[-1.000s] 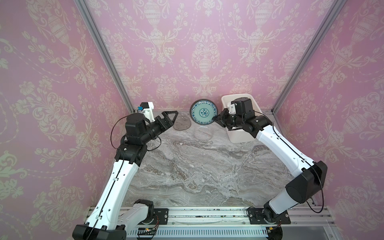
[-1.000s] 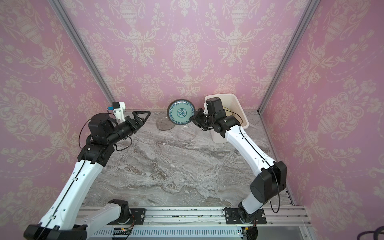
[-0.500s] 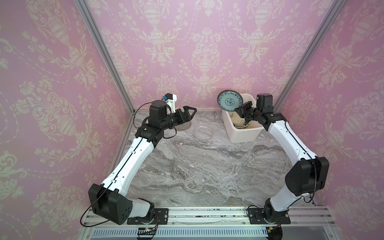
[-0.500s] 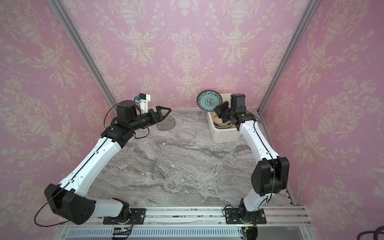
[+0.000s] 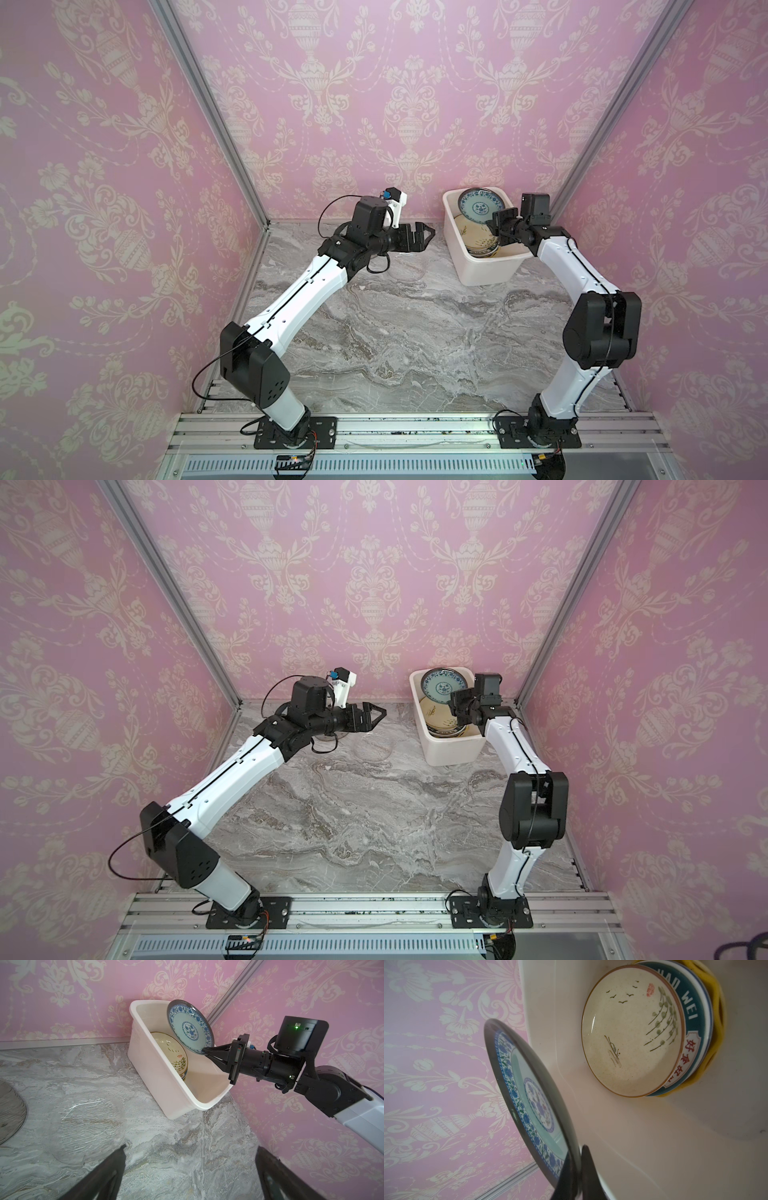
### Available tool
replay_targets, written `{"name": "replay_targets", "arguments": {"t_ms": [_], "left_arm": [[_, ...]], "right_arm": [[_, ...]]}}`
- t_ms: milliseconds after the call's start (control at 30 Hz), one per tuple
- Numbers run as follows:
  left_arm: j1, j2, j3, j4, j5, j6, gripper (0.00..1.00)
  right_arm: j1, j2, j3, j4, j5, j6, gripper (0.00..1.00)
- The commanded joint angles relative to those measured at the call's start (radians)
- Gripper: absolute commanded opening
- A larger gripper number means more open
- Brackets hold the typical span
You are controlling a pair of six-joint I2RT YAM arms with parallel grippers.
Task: Place the plates into the plastic bin on the countertop
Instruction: 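Lower the blue-and-white plate into the bin against the cream plate with the right gripper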
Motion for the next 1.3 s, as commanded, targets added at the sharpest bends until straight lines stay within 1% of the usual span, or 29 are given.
{"name": "replay_targets", "arguments": {"t_ms": [0,233,367,533,667,833,967,1267], "left_arm": [[-0.037,0.038,0.091,-0.051,-0.027,0.087,0.99],[-0.084,0.100,0.179,-0.102,-0.048,0.158,0.99],[-0.085,0.104,0.172,-0.092,-0.052,0.154,0.99],[-0.085,0.097,0.150,-0.080,-0.053,0.152,0.99],[-0.085,0.089,0.143,-0.078,-0.052,0.145,0.99],[-0.085,0.074,0.115,-0.061,-0.053,0.142,0.99],[-0.086,0.068,0.100,-0.058,-0.056,0.145,0.99],[-0.084,0.070,0.095,-0.069,-0.057,0.164,0.99]], "right_arm": [[-0.002,0.015,-0.003,0.014,0.090,0.066,0.00],[0.018,0.046,0.029,-0.090,0.206,0.131,0.00],[0.055,0.054,0.050,-0.179,0.294,0.203,0.00],[0.112,0.075,0.089,-0.248,0.404,0.301,0.00],[0.139,0.113,0.137,-0.287,0.448,0.347,0.00],[0.158,0.159,0.189,-0.323,0.470,0.388,0.00],[0.161,0.203,0.241,-0.356,0.482,0.394,0.00],[0.157,0.276,0.295,-0.373,0.486,0.405,0.00]]}}
